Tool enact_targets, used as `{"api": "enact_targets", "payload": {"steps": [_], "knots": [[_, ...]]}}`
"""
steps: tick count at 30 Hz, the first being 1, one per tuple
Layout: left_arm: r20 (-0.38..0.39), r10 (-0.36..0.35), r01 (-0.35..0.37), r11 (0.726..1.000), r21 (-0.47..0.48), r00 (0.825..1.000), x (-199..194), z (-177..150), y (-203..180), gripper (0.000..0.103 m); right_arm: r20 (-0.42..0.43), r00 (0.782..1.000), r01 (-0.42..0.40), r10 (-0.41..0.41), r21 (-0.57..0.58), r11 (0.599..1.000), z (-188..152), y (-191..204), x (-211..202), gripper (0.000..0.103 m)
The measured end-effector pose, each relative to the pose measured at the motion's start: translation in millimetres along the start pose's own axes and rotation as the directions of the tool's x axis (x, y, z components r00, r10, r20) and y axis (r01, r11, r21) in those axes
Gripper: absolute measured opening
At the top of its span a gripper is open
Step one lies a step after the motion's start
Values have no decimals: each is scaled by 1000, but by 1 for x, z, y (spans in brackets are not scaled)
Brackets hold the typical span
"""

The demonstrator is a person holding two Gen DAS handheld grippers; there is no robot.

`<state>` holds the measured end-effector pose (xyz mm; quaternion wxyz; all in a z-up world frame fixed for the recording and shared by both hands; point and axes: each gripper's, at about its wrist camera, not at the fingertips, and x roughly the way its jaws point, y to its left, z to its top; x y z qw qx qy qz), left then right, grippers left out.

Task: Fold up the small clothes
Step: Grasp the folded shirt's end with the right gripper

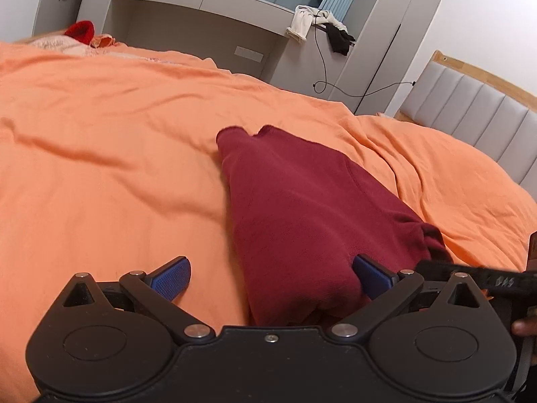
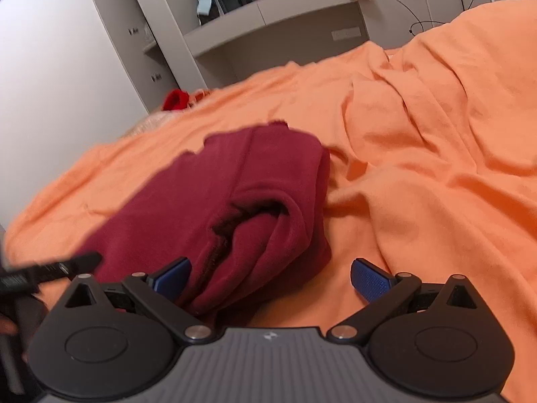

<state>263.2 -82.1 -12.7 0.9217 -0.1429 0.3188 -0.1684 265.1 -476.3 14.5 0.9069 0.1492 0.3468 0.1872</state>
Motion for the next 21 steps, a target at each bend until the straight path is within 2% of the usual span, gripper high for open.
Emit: {"api": "enact_targets", "payload": {"steps": [3, 7, 11, 17, 21], "knots": [[31, -18, 17, 1000, 22, 999, 2, -10, 4, 103, 74, 995, -66, 60, 80, 995, 4, -7, -10, 103], [68, -31, 28, 999, 37, 997, 3, -16, 4, 103, 124, 986, -137, 112, 211, 968, 4, -20, -9, 103], [84, -40, 37, 998, 41, 996, 2, -19, 7, 103, 124, 986, -150, 114, 341, 928, -1, -36, 3, 103], [87, -50, 46, 998, 44, 995, 0, -20, 8, 103, 158, 979, -190, 126, 502, 844, -14, -57, 17, 100], [88, -51, 47, 998, 45, 995, 0, -21, 9, 103, 157, 984, -154, 86, 500, 852, -14, -53, 20, 88]]}}
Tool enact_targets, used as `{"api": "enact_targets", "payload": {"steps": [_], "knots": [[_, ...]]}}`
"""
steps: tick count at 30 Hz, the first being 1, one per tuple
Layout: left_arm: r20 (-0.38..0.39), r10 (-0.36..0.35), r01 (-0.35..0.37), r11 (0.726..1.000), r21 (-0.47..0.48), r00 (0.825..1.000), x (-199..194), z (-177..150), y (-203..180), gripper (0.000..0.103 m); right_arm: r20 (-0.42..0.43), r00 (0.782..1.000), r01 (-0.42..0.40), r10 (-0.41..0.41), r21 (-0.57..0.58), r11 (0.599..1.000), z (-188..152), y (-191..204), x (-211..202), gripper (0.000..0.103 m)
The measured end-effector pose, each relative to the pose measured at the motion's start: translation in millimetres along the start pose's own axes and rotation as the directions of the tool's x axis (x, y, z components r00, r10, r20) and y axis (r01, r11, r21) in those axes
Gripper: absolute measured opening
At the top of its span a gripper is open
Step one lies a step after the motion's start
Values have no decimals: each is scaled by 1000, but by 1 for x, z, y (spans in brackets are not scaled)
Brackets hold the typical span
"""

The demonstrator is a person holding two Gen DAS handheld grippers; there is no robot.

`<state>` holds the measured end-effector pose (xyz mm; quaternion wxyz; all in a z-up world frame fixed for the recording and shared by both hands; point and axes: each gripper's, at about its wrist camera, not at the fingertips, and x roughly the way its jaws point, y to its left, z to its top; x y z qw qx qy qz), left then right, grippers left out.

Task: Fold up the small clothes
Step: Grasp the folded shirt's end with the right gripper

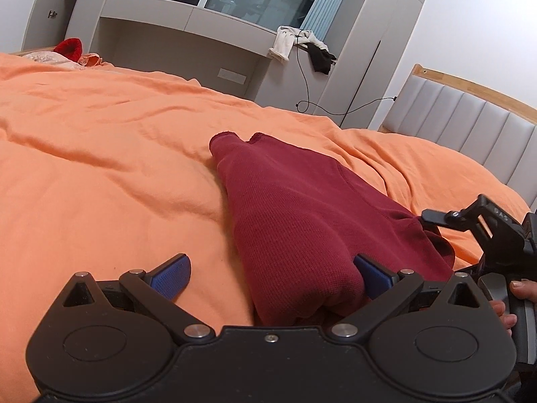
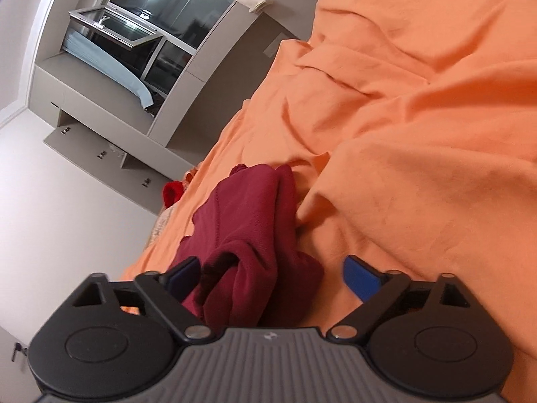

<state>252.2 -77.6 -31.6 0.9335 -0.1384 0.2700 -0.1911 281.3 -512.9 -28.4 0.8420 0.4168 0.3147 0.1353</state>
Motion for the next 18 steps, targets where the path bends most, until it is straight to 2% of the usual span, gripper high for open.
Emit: {"api": "enact_targets", "payload": {"steps": [2, 7, 9, 11, 13, 16, 18], "knots": [[2, 0, 0, 1000, 0, 1000, 0, 0, 0, 103, 7, 1000, 13, -13, -20, 1000, -3, 2, 1, 82], [3, 1, -1, 1000, 2, 1000, -1, 0, 0, 103, 27, 999, 19, -17, -65, 998, -9, 9, 0, 74], [2, 2, -2, 1000, 3, 1000, -1, 0, 0, 103, 39, 999, 29, -25, -84, 996, -11, 13, -1, 66], [2, 1, -1, 1000, 3, 1000, -1, 0, 0, 103, 41, 999, 25, -20, -110, 994, -14, 17, 0, 49], [2, 1, -1, 1000, 4, 1000, -1, 0, 0, 103, 50, 998, 33, -26, -145, 989, -17, 23, 1, 45], [3, 2, -2, 1000, 3, 1000, -1, 0, 0, 103, 100, 993, 96, -70, -285, 954, -26, 42, 1, 40], [3, 2, -2, 1000, 3, 1000, -1, 0, 0, 103, 152, 981, 175, -119, -440, 881, -37, 62, 2, 40]]}}
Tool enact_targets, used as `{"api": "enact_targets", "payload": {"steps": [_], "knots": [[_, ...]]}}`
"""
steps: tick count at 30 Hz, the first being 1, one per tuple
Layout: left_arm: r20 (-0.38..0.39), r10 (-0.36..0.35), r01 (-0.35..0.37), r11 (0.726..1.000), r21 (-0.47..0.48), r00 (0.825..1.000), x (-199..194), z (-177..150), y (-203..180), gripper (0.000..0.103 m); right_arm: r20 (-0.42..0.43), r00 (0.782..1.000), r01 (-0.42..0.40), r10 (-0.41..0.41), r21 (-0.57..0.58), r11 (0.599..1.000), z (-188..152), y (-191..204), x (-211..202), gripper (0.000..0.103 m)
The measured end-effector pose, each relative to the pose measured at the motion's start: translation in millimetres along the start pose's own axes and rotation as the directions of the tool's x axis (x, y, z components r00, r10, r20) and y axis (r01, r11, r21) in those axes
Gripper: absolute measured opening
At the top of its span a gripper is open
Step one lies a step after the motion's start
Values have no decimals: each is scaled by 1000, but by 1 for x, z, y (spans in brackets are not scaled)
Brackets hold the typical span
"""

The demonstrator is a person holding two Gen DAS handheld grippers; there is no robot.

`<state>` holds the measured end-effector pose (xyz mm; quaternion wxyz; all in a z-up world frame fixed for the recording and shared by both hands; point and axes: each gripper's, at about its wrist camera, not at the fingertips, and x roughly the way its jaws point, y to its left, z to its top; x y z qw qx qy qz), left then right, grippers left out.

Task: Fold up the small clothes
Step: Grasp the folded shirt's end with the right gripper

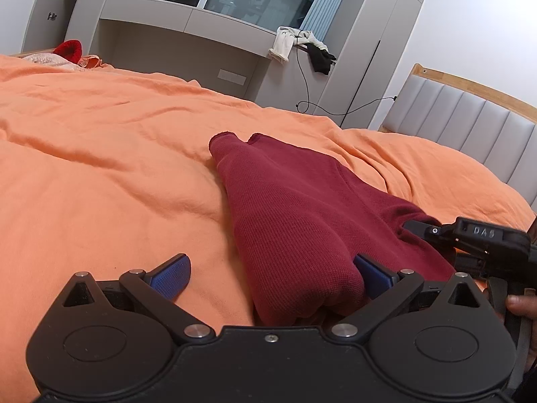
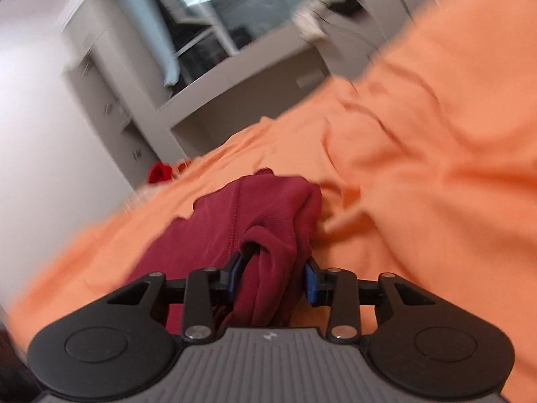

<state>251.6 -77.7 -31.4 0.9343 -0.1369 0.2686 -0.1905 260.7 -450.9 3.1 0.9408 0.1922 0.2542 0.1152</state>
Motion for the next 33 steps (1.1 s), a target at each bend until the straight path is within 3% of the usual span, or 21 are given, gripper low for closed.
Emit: {"api": "enact_targets", "payload": {"steps": [4, 8, 22, 25, 29, 33], "knots": [[0, 0, 0, 1000, 1, 1000, 0, 0, 0, 103, 73, 992, 118, -101, -289, 950, -11, 40, -5, 38], [0, 0, 0, 1000, 1, 1000, 0, 0, 0, 103, 91, 988, 146, -122, -345, 927, -15, 52, -4, 37], [1, 1, -1, 1000, 1, 1000, 0, 0, 0, 103, 58, 994, 102, -90, -252, 962, -8, 34, -7, 44], [1, 1, -1, 1000, 2, 1000, 0, 0, 0, 103, 47, 997, 77, -68, -209, 975, -5, 28, -8, 50], [1, 1, -1, 1000, 2, 1000, 0, 0, 0, 103, 11, 1000, -3, 4, -66, 998, 2, 12, -7, 70], [1, 1, -1, 1000, 2, 1000, 0, 0, 0, 103, -12, 998, -67, 68, 96, 993, 5, -8, -4, 76]]}}
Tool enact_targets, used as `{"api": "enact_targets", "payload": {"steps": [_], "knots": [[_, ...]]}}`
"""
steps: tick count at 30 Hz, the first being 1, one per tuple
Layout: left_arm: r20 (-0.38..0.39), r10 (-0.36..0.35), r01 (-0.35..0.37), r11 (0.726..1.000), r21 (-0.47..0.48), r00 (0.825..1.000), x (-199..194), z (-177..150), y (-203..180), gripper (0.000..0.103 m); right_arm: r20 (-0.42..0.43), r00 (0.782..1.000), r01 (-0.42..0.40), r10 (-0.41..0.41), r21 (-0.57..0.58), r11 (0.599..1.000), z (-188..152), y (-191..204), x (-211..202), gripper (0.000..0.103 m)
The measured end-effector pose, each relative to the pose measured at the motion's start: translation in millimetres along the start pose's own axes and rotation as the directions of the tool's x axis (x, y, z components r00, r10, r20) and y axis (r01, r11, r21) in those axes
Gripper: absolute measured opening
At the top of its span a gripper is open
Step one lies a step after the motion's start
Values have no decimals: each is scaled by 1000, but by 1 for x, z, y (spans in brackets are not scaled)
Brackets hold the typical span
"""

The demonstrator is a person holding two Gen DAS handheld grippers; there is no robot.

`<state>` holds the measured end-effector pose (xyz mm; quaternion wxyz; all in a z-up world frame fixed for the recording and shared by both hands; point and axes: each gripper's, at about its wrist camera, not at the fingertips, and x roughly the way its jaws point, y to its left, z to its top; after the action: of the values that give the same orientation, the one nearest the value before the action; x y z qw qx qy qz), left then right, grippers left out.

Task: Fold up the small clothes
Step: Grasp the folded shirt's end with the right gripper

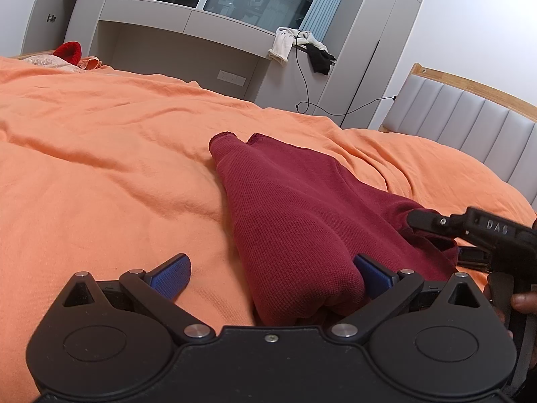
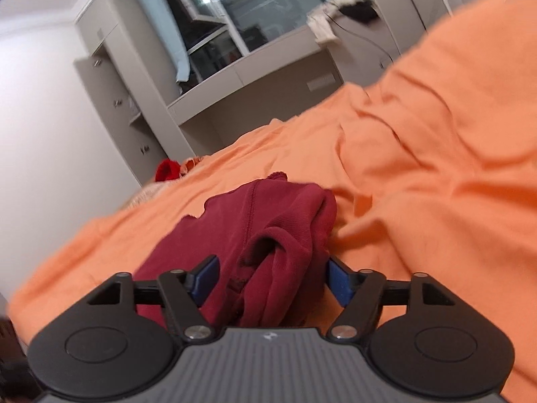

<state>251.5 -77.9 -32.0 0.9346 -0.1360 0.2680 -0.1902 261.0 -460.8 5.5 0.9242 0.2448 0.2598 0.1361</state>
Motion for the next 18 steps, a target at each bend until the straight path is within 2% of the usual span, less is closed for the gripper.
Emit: {"api": "enact_targets", "payload": {"steps": [4, 8, 12, 14, 18], "knots": [[0, 0, 0, 1000, 0, 1000, 0, 0, 0, 103, 3, 999, -35, 35, 150, 988, 7, -17, 5, 77], [0, 0, 0, 1000, 0, 1000, 0, 0, 0, 103, -3, 999, -49, 52, 290, 956, 13, -34, 20, 77], [-1, -3, 3, 1000, 4, 1000, -1, 0, 1, 103, -18, 998, -53, 67, 423, 905, 7, -50, 36, 65], [-2, -4, 4, 1000, 6, 1000, -2, 1, 2, 103, -26, 998, -40, 56, 420, 907, 5, -52, 39, 60], [-4, -5, 5, 1000, 7, 1000, -2, 2, 4, 103, -36, 999, 20, -9, 311, 950, 2, -41, 38, 48]]}}
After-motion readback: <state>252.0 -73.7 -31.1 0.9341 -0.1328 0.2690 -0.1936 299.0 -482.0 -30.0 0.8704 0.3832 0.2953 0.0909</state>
